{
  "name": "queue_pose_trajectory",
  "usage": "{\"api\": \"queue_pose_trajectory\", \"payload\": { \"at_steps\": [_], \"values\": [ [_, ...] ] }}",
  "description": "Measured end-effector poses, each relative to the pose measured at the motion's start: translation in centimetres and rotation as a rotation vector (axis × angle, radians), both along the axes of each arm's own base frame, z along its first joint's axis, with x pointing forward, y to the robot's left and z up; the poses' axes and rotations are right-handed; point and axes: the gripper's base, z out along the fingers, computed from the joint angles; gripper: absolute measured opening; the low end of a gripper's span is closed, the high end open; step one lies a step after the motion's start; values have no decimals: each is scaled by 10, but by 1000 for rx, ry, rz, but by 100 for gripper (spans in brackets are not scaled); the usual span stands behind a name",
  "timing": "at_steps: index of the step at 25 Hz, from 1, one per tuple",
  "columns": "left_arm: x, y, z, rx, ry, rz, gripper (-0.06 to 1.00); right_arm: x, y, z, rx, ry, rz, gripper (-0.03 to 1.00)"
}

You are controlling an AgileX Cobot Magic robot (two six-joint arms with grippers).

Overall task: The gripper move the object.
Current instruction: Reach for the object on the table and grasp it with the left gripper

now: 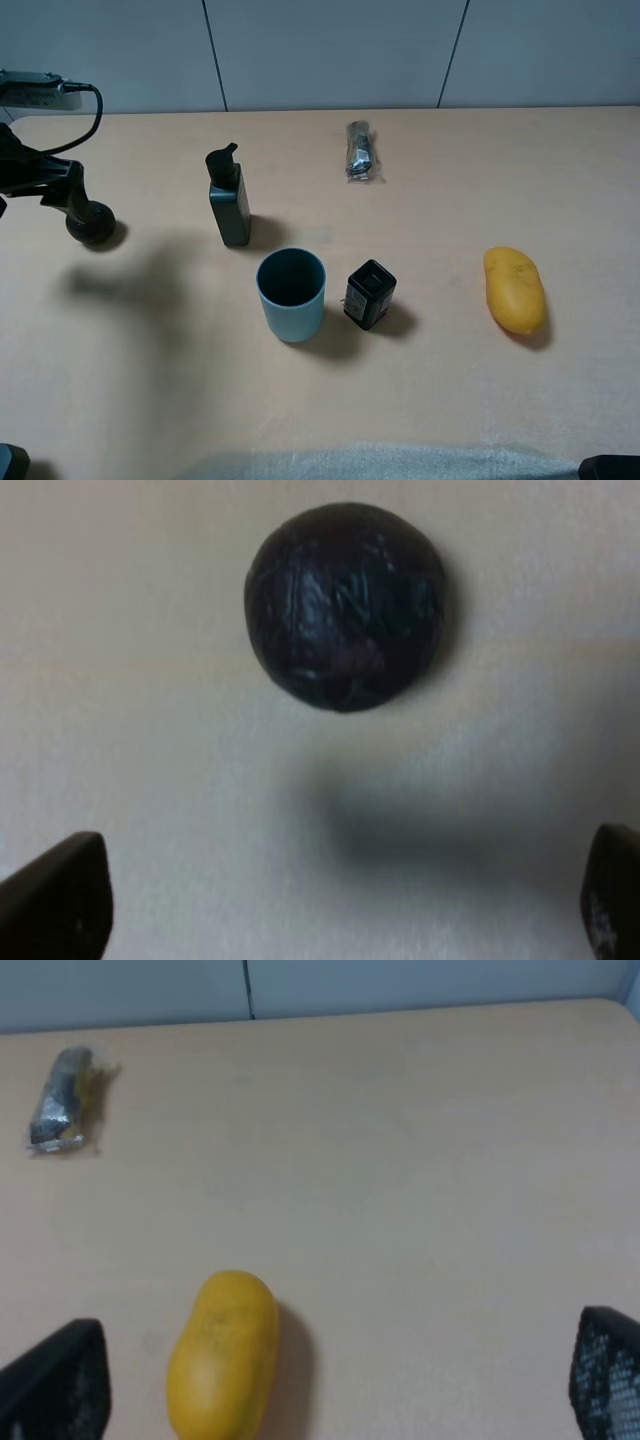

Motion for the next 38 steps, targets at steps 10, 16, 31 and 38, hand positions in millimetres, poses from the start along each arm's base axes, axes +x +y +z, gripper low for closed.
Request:
{"api": "queue_pose_trajectory", "payload": {
  "at_steps": [10,16,31,38],
  "values": [
    [28,0,-21,-2,19,-3,94,0,0,0,0,0,0,69],
    [41,0,-37,-3,47,-4,93,0,0,0,0,0,0,69],
    [55,-1,-77,-10,51,-10,93,0,0,0,0,0,0,69],
    [57,-1,-89,-15,62,-9,91,0,0,0,0,0,0,69]
  ]
}}
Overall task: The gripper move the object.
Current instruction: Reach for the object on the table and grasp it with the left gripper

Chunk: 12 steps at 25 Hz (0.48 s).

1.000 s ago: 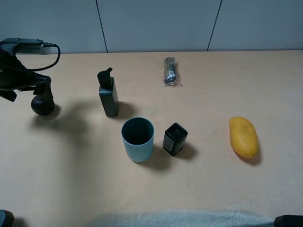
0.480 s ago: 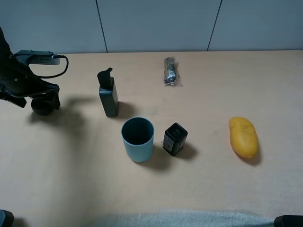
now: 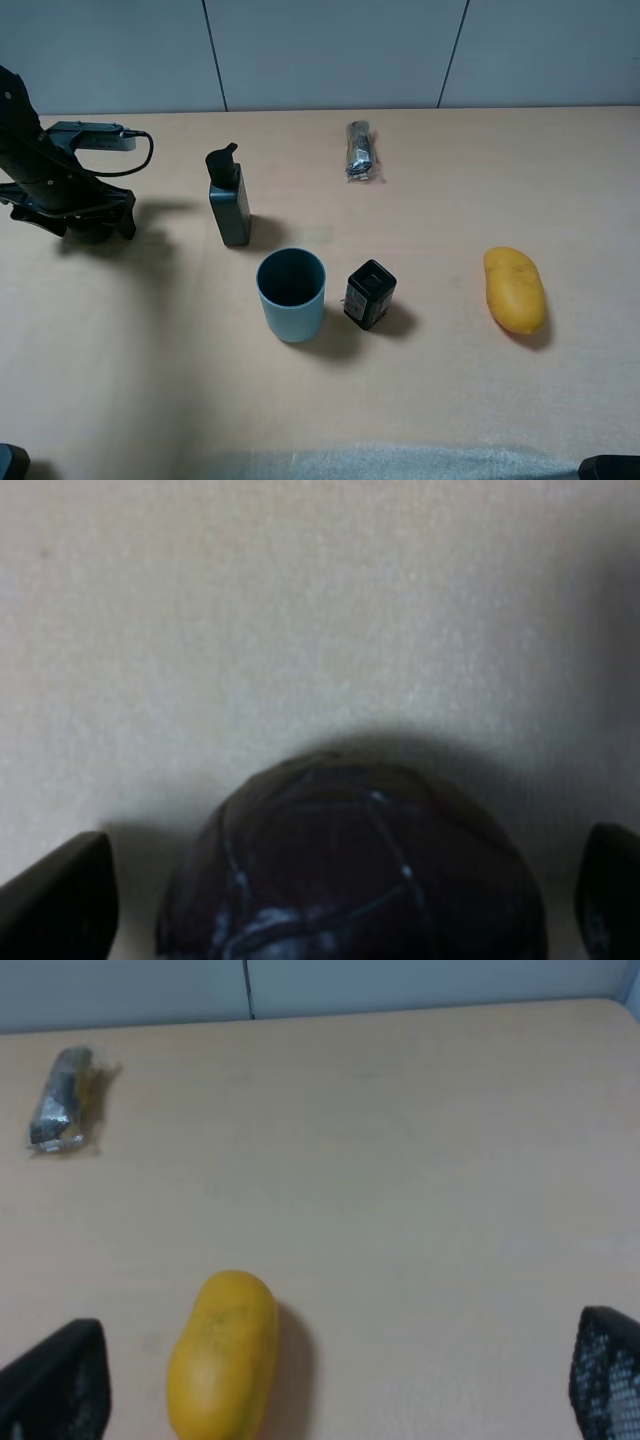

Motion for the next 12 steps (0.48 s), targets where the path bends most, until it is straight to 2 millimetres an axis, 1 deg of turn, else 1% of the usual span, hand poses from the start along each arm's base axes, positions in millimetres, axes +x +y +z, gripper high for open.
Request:
{"api": "queue_pose_trajectory", "payload": {
  "at_steps": [9,12],
  "values": [
    [0,0,0,-1,-3,1,81,0,0,0,0,0,0,69],
    [0,0,0,-1,-3,2,74,0,0,0,0,0,0,69]
  ]
}}
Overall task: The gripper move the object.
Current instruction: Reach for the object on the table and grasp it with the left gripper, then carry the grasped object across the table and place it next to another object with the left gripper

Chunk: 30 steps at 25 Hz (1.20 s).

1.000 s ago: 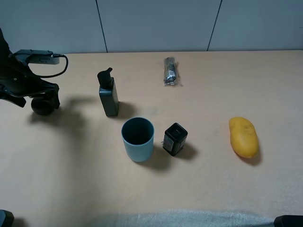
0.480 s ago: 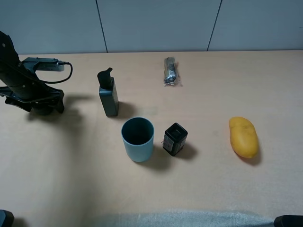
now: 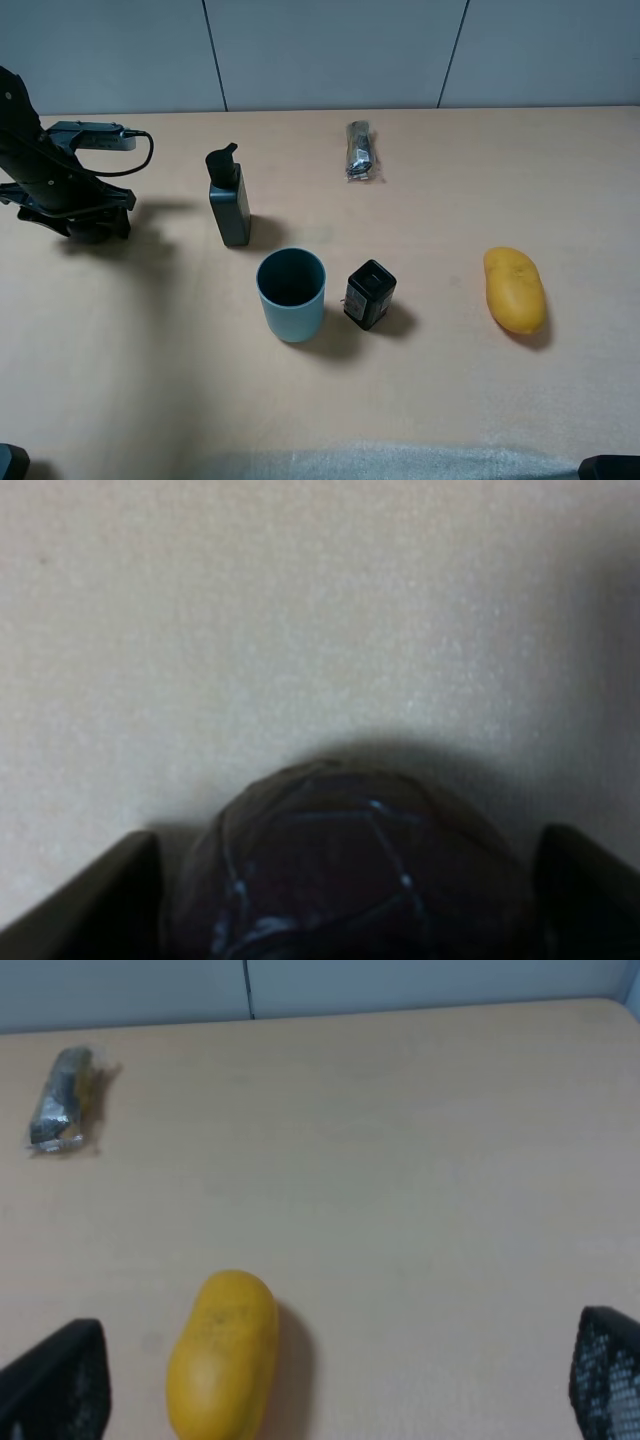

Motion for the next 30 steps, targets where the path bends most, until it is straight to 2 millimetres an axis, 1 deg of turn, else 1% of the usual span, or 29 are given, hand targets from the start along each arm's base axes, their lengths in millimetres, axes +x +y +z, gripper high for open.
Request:
{"api": "queue_pose_trajectory", "payload": {
  "at_steps": [3,4,23,30],
  "values": [
    [0,0,0,-1,-1,1,62,0,0,0,0,0,0,69],
    [0,0,0,-1,-1,1,61,0,0,0,0,0,0,69],
    [0,0,0,-1,-3,1,61,0,0,0,0,0,0,69],
    [-1,0,17,0,-37,4,61,0,0,0,0,0,0,69]
  ]
}}
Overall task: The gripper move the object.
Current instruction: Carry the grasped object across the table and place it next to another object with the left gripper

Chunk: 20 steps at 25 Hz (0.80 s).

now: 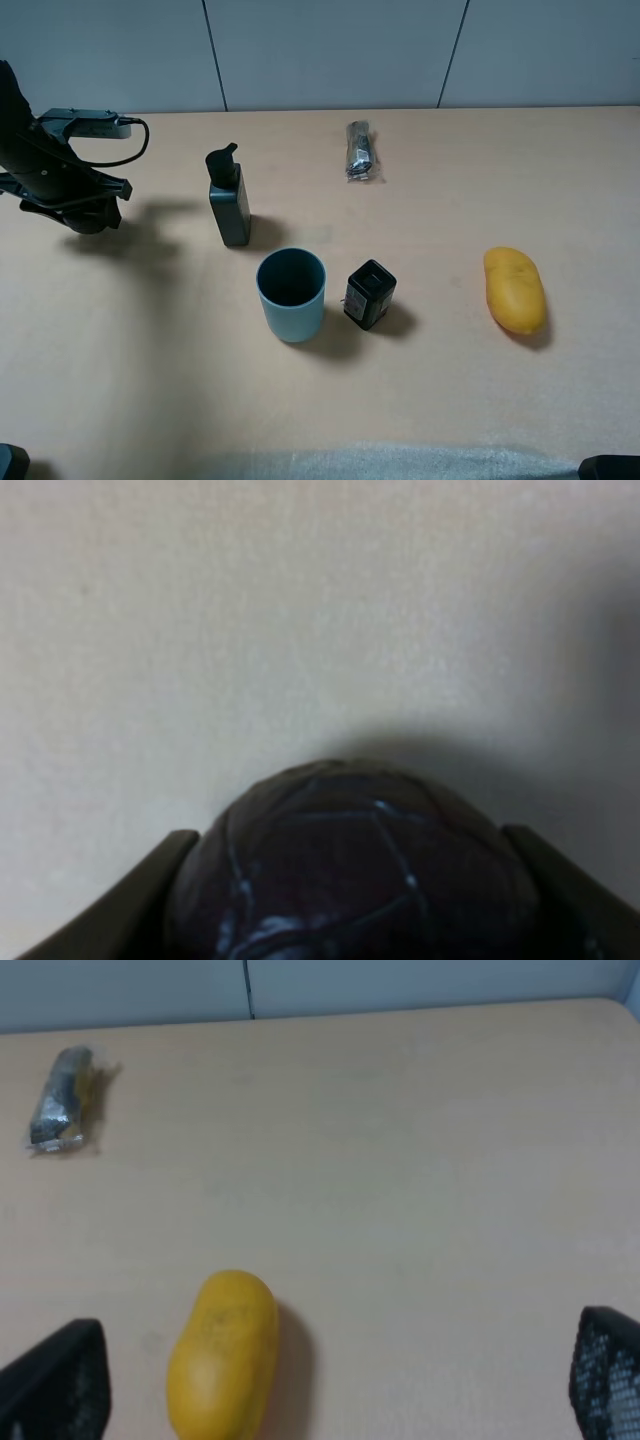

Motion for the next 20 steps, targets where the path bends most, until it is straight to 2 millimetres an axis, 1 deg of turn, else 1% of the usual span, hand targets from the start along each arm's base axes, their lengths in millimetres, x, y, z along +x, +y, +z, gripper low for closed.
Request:
{"api": "queue_pose_trajectory", "payload": {
  "at_steps": [4,20],
  "values": [
    [-3,0,8,-2,22,18,61,0,0,0,0,0,0,69],
    [-10,-3,60,-60,50,98,61,0,0,0,0,0,0,69]
  ]
}}
